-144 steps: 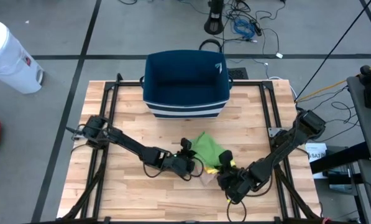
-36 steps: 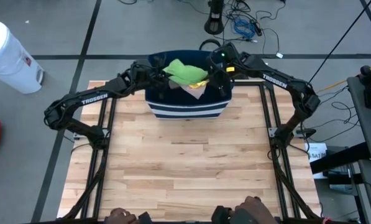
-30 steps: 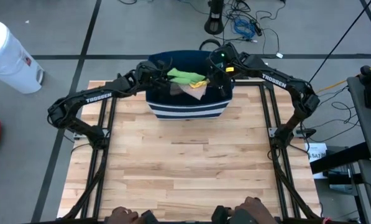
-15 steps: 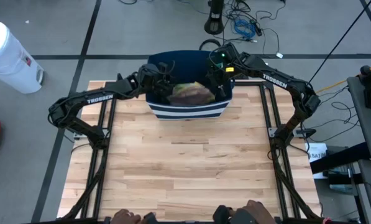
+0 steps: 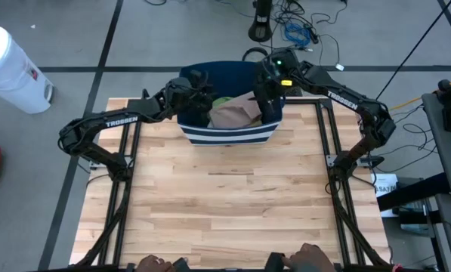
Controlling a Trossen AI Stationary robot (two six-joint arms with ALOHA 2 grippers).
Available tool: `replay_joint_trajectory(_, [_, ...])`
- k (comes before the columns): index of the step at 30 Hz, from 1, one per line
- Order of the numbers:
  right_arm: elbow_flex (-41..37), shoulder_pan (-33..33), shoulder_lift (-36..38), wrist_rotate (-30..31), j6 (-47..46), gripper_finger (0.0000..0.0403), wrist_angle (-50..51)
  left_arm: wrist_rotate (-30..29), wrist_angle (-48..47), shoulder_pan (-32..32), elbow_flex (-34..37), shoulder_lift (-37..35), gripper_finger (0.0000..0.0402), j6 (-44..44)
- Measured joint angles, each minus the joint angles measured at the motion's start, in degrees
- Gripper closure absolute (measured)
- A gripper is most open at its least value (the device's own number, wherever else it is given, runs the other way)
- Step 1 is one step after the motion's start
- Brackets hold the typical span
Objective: Fold towel
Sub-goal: Return to Home Position
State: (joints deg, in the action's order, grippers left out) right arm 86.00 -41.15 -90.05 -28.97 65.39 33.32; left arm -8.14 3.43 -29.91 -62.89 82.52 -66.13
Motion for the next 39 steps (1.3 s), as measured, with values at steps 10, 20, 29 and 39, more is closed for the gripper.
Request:
replay_joint_trajectory(10, [0.0, 0.0, 8.8, -16.7, -3.3, 0.0243, 0.0, 10.7, 6.2, 3.1, 0.0, -6.7, 0.0248, 8.2])
replay_joint_trajectory(20, [0.0, 0.8, 18.7, -32.7, -5.0, 0.0243, 7.9, 22.2, -2.4, 8.3, 0.0, -18.5, 0.0248, 22.9])
replay_joint_trajectory(29, [0.0, 4.2, 22.5, -38.6, 3.7, 0.0243, 27.7, 28.6, -16.7, 10.6, 0.0, -26.2, 0.0248, 33.3])
replay_joint_trajectory(39, [-2.1, 1.6, 26.7, -38.4, 8.5, 0.0283, 35.7, 24.1, -25.4, 10.3, 0.0, -34.1, 0.0248, 38.0])
